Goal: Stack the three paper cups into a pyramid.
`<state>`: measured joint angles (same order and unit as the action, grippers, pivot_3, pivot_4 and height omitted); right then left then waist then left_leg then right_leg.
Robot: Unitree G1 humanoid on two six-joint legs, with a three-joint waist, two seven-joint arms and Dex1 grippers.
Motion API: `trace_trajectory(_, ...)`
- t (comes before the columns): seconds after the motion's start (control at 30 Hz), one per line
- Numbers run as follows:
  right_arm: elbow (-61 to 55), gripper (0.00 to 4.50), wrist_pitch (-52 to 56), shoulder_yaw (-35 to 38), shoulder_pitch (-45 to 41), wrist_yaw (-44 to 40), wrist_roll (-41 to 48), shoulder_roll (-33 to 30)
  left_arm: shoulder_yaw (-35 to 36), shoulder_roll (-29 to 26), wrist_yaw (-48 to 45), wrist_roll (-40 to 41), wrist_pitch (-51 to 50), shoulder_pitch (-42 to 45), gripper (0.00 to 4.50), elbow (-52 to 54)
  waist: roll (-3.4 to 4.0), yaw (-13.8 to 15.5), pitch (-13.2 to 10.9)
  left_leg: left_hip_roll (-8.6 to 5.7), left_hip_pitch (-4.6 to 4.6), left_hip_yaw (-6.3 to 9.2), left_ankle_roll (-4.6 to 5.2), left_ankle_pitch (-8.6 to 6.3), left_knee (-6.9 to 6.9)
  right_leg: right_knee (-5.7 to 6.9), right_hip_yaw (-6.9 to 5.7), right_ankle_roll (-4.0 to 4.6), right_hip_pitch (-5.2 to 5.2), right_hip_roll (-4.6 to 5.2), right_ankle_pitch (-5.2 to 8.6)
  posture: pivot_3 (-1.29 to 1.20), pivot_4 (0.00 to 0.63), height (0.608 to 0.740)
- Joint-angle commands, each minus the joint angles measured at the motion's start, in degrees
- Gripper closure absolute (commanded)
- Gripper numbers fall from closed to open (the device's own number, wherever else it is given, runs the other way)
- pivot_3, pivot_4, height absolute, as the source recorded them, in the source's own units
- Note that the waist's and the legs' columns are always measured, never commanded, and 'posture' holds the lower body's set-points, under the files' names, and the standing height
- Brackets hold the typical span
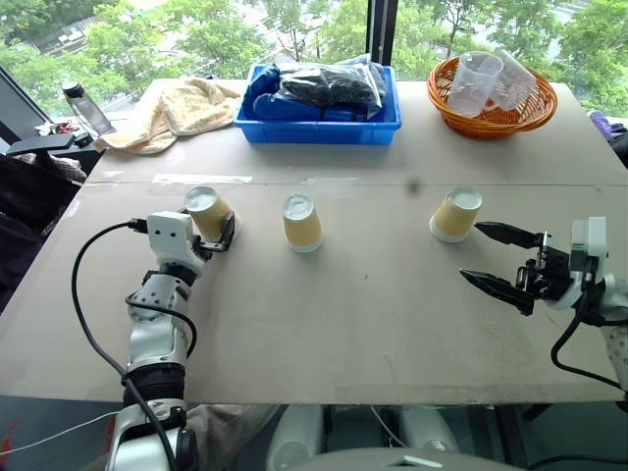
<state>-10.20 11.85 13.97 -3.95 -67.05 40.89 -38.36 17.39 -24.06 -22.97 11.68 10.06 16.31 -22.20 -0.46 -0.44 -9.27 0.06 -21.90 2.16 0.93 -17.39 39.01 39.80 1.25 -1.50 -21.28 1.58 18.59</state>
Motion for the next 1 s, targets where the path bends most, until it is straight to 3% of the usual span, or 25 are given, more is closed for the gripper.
trace_trajectory(0.03, -0.78, 0.00, -0.59, 1.69, -0.62, -1.13, 0.79, -0.66, -0.02, -0.79, -0.12, -0.32, 2.22, 1.67, 1.21, -0.80, 0.00, 0.00, 0.00, 0.00, 0.00, 0.00, 0.01, 0.00, 0.00, 0.01, 0.00, 0.00, 0.00, 0.00, 0.00, 0.00, 0.150, 0.740)
trace_trajectory(0.1, -0.44, 0.00, -0.53, 1.76, -0.85, -1.51, 0.78, -0.83, -0.31, -0.61, -0.84, 0.13, 2.22, 2.44, 2.01, -1.01, 0.00, 0.01, 0.00, 0.00, 0.00, 0.00, 0.01, 0.00, 0.01, 0.01, 0.00, 0.00, 0.00, 0.00, 0.00, 0.00, 0.150, 0.740)
trace_trajectory(0.17, -0.64, 0.00, -0.42, 1.85, -0.73, -1.61, 0.80, -0.89, -0.90, -0.96, -1.39, -0.44, 2.14, 2.18, 2.25, -0.30, 0.00, 0.00, 0.00, 0.00, -0.03, 0.00, 0.00, 0.00, 0.02, 0.01, 0.00, 0.00, -0.02, 0.00, 0.00, 0.00, 0.150, 0.740)
trace_trajectory(0.4, -4.79, 0.00, 1.41, 2.51, 0.94, 0.20, 2.29, -0.76, -3.50, -3.07, -14.32, 6.73, -1.55, -5.77, 2.25, 13.26, 0.00, -0.20, 0.00, 0.01, -0.17, -0.02, -0.10, 0.06, 0.02, 0.03, 0.05, 0.00, -0.18, 0.01, 0.00, 0.00, 0.150, 0.740)
trace_trajectory(0.53, -8.71, 0.00, 3.11, 3.44, 3.41, 1.13, 3.98, -1.21, -6.11, -8.07, -29.49, 17.79, -7.90, -15.27, 2.25, 28.49, 0.00, -0.32, 0.00, 0.04, -0.25, -0.02, -0.11, 0.06, 0.00, 0.02, 0.06, 0.00, -0.27, 0.01, 0.00, 0.00, 0.150, 0.740)
trace_trajectory(0.67, -10.59, 0.00, 3.82, 3.44, 4.94, 0.67, 4.75, -1.46, -12.15, -11.17, -39.74, 23.35, -13.93, -18.58, 2.25, 35.95, 0.06, 0.05, 0.00, 0.02, -0.21, -0.02, -0.09, 0.05, 0.00, -0.02, 0.04, 0.01, -0.19, 0.09, 0.00, 0.00, 0.150, 0.740)
trace_trajectory(0.83, -12.77, 0.00, 3.65, 2.19, 7.04, 0.58, 4.62, -0.54, -23.30, -5.30, -39.56, 13.31, -11.11, -9.34, 2.25, 29.69, 0.11, 1.09, -0.02, -0.02, 0.05, 0.04, 0.14, -0.07, 0.04, 0.00, -0.06, 0.01, 0.09, 0.05, 0.00, 0.00, 0.150, 0.740)
trace_trajectory(1.0, -13.55, 0.00, 1.48, 4.08, 11.24, 1.21, 2.91, -0.08, -29.23, 1.74, -38.80, 6.08, -4.38, -3.41, 2.25, 18.87, 0.08, 0.81, -0.03, -0.03, -0.05, -0.01, 0.14, -0.07, 0.14, -0.02, 0.01, 0.00, 0.04, -0.05, 0.00, 0.00, 0.150, 0.740)
